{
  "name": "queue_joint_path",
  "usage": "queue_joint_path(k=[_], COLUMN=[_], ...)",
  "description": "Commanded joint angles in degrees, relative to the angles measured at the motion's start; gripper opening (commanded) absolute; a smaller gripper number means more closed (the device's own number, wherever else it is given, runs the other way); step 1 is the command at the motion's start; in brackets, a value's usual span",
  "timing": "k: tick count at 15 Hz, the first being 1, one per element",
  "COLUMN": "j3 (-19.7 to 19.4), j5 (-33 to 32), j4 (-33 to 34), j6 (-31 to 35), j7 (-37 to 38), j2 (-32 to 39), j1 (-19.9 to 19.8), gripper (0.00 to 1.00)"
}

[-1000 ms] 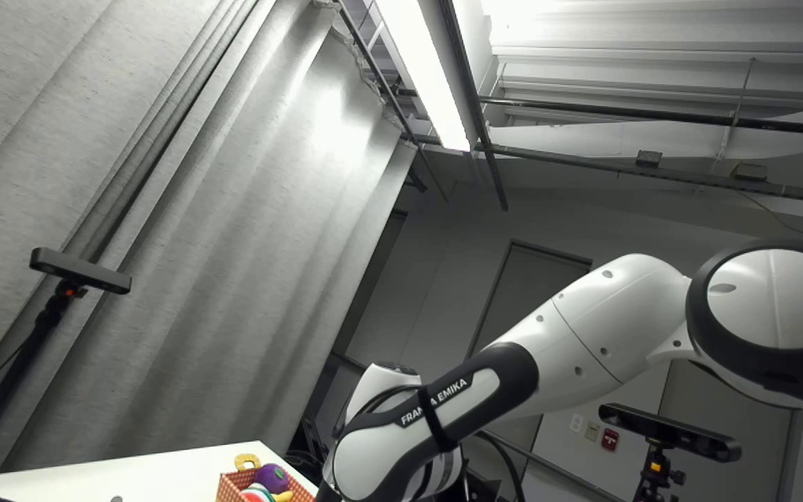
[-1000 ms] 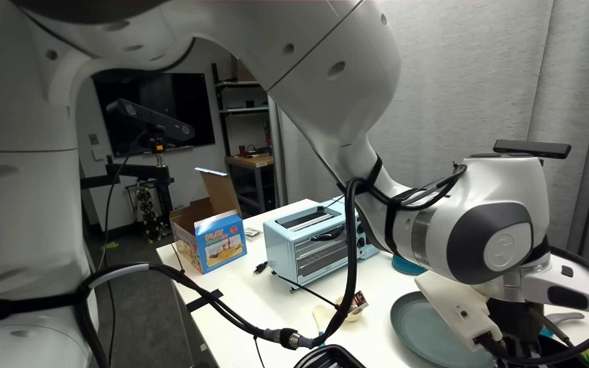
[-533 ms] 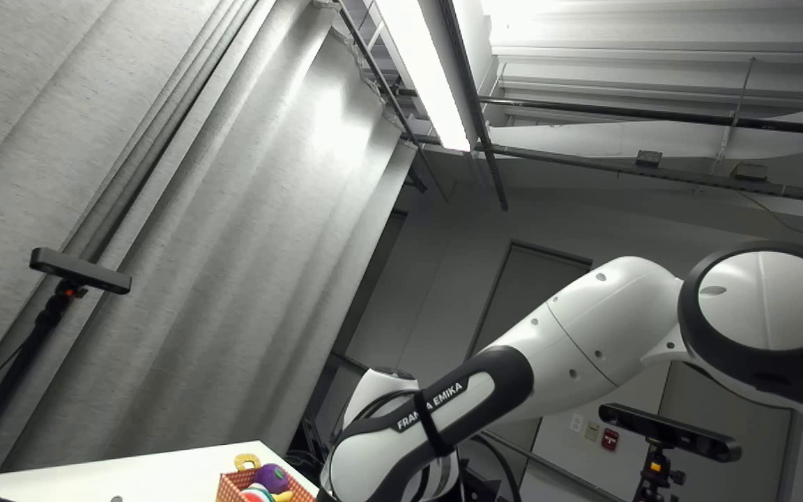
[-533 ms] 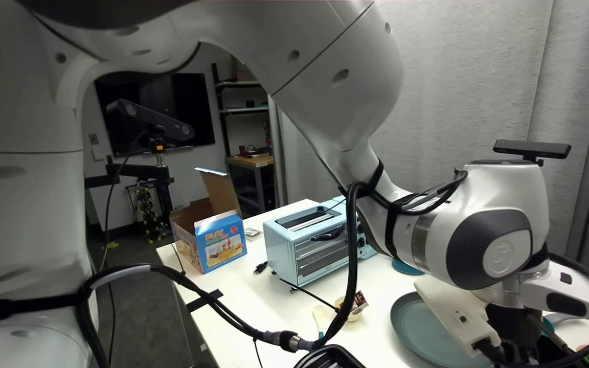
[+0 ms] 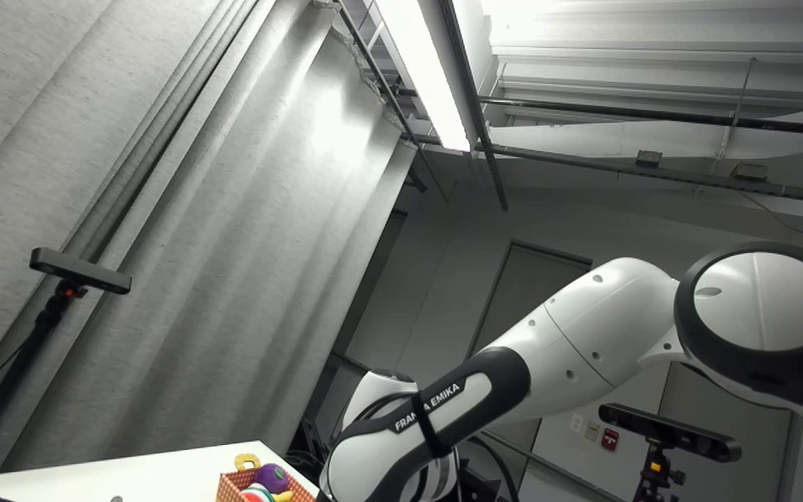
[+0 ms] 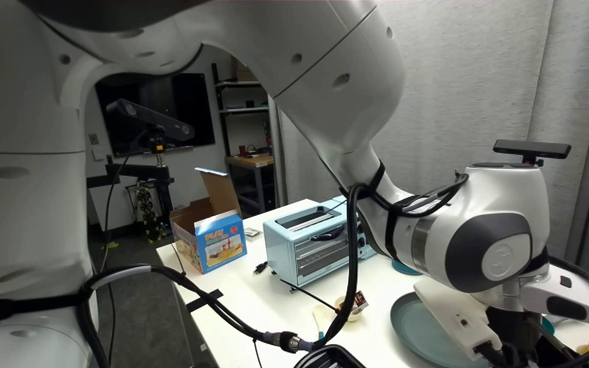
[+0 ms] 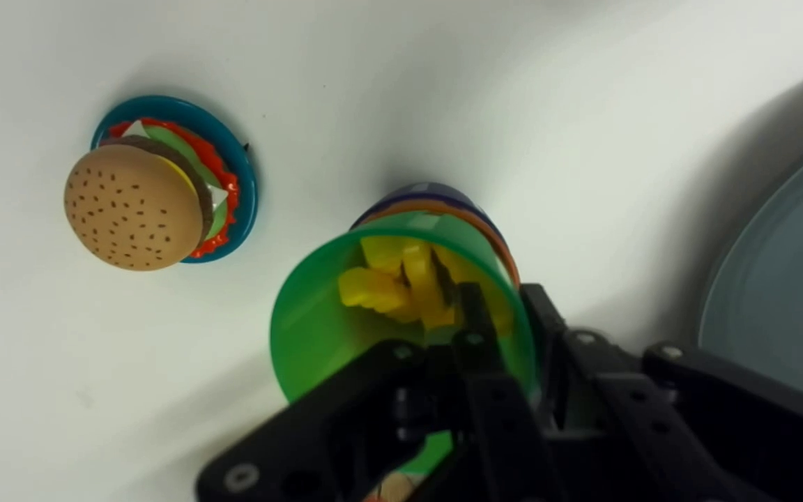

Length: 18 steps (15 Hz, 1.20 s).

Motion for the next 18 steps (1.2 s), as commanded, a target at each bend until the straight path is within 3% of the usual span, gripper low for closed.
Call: queue_joint_path(k=[1,7,15,17,18], j3=[-0.09,-0.07,-0.22,-0.38,-0.42], j5=[1.65,1.61,0.9,0.18,-0.01], j4=[0.18,0.13,-0.39,-0.65,-0.76], j6=[1.24,1.33,1.49,1.45,1.48], j7=[-1.57,-1.52,-1.07,-0.53,-0.37], j2=[0.43,0.43,-0.3,-0.76,-0.93], j1=[0.0,0.07,0.35,0.7,0.84], gripper=[0.42,0.72,0.77,0.95,0.98])
